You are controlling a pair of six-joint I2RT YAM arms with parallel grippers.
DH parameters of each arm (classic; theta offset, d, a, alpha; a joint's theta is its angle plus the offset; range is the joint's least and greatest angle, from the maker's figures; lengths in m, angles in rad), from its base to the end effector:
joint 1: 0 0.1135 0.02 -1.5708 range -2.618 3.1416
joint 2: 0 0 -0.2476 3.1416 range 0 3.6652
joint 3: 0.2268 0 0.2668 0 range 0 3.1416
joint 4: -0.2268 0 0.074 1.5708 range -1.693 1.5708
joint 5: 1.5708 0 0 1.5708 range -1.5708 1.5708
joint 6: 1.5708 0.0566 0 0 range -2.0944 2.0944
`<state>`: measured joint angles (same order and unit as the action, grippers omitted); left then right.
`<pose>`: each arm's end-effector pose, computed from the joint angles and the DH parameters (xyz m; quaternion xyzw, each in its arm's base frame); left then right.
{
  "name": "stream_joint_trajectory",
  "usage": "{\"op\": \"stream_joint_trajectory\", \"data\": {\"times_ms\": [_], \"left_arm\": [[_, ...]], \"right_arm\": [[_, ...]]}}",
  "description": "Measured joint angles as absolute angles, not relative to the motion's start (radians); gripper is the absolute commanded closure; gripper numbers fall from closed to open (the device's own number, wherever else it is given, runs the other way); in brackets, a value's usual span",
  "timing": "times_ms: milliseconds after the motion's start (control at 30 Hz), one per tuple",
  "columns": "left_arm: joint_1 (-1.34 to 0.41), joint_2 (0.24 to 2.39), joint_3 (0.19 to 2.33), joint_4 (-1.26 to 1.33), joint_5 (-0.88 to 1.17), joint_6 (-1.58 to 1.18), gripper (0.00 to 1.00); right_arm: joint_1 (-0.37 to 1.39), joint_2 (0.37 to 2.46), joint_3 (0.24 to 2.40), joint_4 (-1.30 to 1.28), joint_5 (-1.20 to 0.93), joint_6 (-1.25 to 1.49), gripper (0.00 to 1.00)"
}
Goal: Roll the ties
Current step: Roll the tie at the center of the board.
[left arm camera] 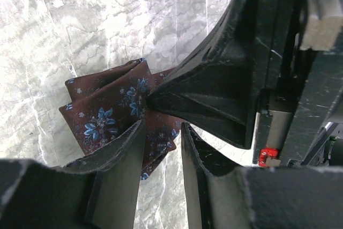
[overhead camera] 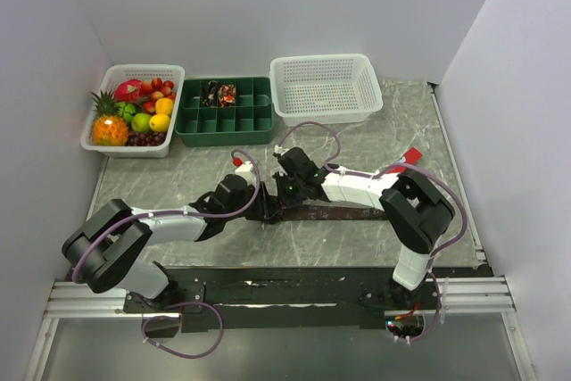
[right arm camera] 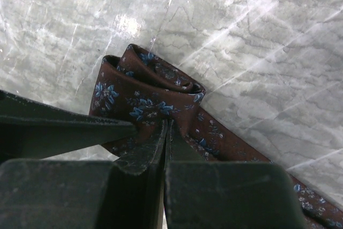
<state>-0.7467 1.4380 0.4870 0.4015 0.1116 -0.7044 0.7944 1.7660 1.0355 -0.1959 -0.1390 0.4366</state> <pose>0.2145 -0.2071 0.1141 0.0457 0.8703 -0.3602 0.3328 0.2605 0.2765 0.1236 -0.1900 0.9272 0.2362 0.2199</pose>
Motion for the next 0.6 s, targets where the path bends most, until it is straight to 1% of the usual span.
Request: {"op": "stream_joint_trajectory", "data": {"times_ms": [100,167,200,233,267,333,467,600], "left_arm": [[-0.747,1.437,0.489,0.397,0.107,-0.712,0.57],[-0.748,1.428,0.492,0.382,0.096,-0.723,0.53],[-0.749,1.417,0.493,0.368,0.085,-0.727,0.49],[-0.751,1.399,0.493,0.35,0.074,-0.731,0.4],[-0.751,1.375,0.493,0.327,0.062,-0.735,0.37],[-0.752,1.322,0.493,0.287,0.035,-0.746,0.26],[-0.745,1.229,0.493,0.223,-0.03,-0.77,0.27],[-0.71,1.232,0.482,0.197,-0.031,-0.789,0.29]], "right_arm": [[0.796,1.772,1.04,-0.196,-0.137,0.437,1.0],[0.797,1.772,1.04,-0.196,-0.135,0.439,1.0],[0.798,1.772,1.04,-0.196,-0.133,0.44,1.0],[0.799,1.772,1.04,-0.195,-0.13,0.44,1.0],[0.8,1.772,1.04,-0.195,-0.127,0.441,1.0],[0.801,1.771,1.039,-0.195,-0.12,0.444,1.0],[0.802,1.771,1.037,-0.194,-0.113,0.447,1.0],[0.806,1.771,1.036,-0.191,-0.105,0.448,1.0]]}}
